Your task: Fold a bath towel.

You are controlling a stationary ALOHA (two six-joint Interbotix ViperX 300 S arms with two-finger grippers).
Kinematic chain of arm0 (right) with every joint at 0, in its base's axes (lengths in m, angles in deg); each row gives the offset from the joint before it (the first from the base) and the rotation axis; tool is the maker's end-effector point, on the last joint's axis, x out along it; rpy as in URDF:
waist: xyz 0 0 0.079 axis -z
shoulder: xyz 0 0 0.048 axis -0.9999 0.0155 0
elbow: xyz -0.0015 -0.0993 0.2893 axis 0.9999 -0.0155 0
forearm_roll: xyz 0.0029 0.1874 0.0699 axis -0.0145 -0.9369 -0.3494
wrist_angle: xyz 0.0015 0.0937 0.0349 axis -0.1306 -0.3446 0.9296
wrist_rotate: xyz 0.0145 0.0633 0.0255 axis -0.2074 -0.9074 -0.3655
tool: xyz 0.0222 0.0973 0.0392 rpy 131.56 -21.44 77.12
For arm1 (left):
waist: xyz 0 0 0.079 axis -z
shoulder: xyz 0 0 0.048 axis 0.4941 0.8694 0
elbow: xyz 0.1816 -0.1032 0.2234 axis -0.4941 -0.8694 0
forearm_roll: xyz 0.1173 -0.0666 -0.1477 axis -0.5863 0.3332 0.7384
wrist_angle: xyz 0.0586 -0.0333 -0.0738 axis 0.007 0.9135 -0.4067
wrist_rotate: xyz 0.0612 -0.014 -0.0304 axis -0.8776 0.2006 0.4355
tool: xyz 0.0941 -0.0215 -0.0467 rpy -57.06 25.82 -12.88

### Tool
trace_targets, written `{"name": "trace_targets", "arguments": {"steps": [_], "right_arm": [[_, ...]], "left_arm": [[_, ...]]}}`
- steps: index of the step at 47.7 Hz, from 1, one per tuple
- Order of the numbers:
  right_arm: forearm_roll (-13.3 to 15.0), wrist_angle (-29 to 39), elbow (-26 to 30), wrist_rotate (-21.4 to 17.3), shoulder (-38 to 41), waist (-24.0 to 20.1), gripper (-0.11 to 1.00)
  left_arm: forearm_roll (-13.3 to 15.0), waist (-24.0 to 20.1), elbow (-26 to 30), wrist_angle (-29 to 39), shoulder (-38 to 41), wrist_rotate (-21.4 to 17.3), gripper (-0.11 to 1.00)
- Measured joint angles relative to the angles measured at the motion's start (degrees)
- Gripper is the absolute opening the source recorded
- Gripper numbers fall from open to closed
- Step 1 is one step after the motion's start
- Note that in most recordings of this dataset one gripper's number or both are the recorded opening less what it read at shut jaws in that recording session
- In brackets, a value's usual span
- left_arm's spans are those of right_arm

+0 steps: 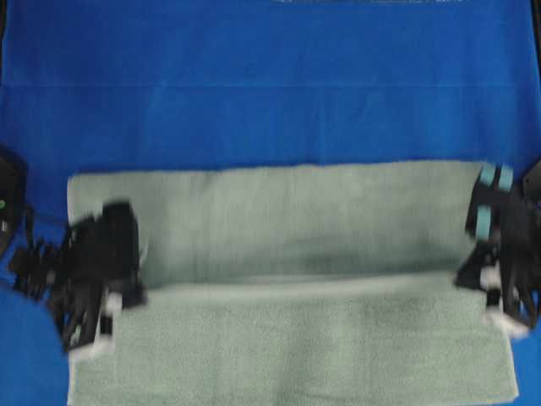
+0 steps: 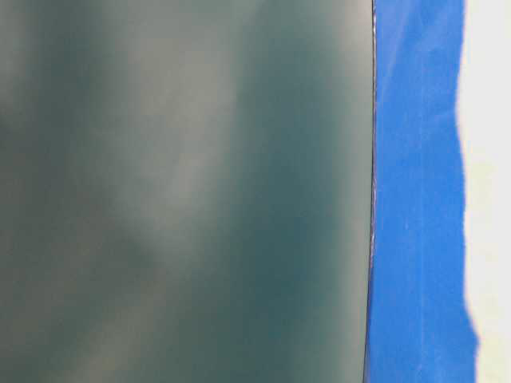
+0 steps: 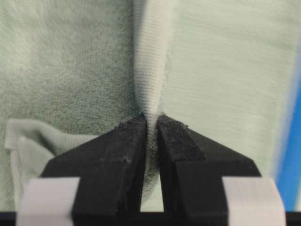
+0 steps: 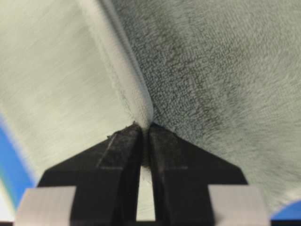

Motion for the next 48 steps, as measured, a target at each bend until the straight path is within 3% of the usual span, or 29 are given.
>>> {"name": "trace_targets", "arguments": {"steps": [6,20,29,44,46,48], "right_arm": [[1.14,-3.16,2.99,-5.71,6.33,-7.12,0.07],[2.02,-5.71,13.01,-10.63,19.16,-16.61,0.07],[2.20,-5.19,16.35,-12.22,23.91,-17.49,0.07],[3.96,-4.75,16.44,-12.57,25.66,-16.17,0.07],[3.96,-4.75,16.44,-12.48,25.75,-16.17,0.10],[3.96,-4.75,16.52,-12.48,25.84,-16.26,0.21]], "left_arm": [[-0.18,5.63,3.87,-0.70,5.01,2.64,0.05],[-0.18,13.36,12.22,-0.62,13.54,3.34,0.05],[-0.18,14.59,13.62,-0.62,16.96,3.43,0.05],[-1.23,13.01,13.62,-0.70,18.63,3.34,0.06],[-1.32,13.01,13.71,-0.70,18.72,3.25,0.13],[-1.23,13.01,13.62,-0.79,18.63,3.34,0.25]]}}
